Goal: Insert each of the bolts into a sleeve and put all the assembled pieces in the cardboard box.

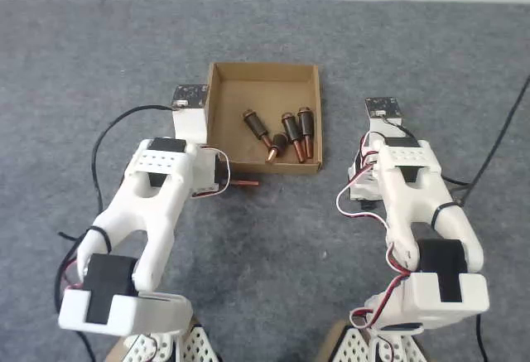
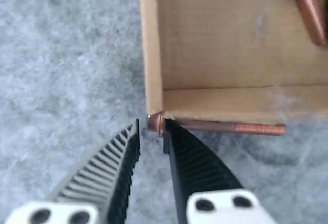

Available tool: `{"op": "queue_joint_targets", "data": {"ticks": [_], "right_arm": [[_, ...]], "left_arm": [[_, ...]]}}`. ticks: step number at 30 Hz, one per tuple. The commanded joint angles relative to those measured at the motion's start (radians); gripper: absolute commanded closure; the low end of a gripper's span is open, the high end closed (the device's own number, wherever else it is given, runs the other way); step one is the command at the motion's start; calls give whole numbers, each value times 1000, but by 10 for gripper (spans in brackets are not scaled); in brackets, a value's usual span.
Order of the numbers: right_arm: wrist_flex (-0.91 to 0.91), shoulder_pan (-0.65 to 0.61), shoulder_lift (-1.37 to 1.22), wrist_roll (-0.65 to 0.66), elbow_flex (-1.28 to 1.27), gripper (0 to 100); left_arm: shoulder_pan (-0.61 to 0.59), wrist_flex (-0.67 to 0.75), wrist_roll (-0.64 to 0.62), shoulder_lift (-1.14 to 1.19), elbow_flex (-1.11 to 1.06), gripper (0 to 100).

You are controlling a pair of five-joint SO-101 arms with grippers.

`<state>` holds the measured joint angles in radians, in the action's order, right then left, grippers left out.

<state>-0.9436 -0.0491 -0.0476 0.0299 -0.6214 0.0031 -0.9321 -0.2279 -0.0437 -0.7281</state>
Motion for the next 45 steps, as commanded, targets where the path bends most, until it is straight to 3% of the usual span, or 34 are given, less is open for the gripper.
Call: {"op": "queue_joint_targets", "data": {"ticks": [1, 4, 17, 25, 29, 31, 35, 39, 45], "right_arm": [[19, 12, 12, 0, 55, 991], [19, 12, 12, 0, 55, 991], [19, 13, 12, 0, 55, 991], [19, 15, 12, 0, 55, 991], [19, 15, 12, 0, 55, 991], [19, 15, 12, 0, 55, 991], [19, 13, 12, 0, 55, 991], [19, 12, 12, 0, 55, 991], [21, 12, 12, 9, 55, 991]], "left_arm": [[34, 21, -127, 11, -28, 923], [38, 49, -180, 11, -38, 923], [95, 52, -163, 11, -61, 989], [98, -68, 117, -3, -7, 989], [31, -201, 327, -3, 96, 989], [-8, -245, 373, -3, 139, 989], [-21, -252, 318, -3, 156, 988], [44, -187, 218, -17, 120, 987], [138, -60, 64, -288, -68, 987]]}}
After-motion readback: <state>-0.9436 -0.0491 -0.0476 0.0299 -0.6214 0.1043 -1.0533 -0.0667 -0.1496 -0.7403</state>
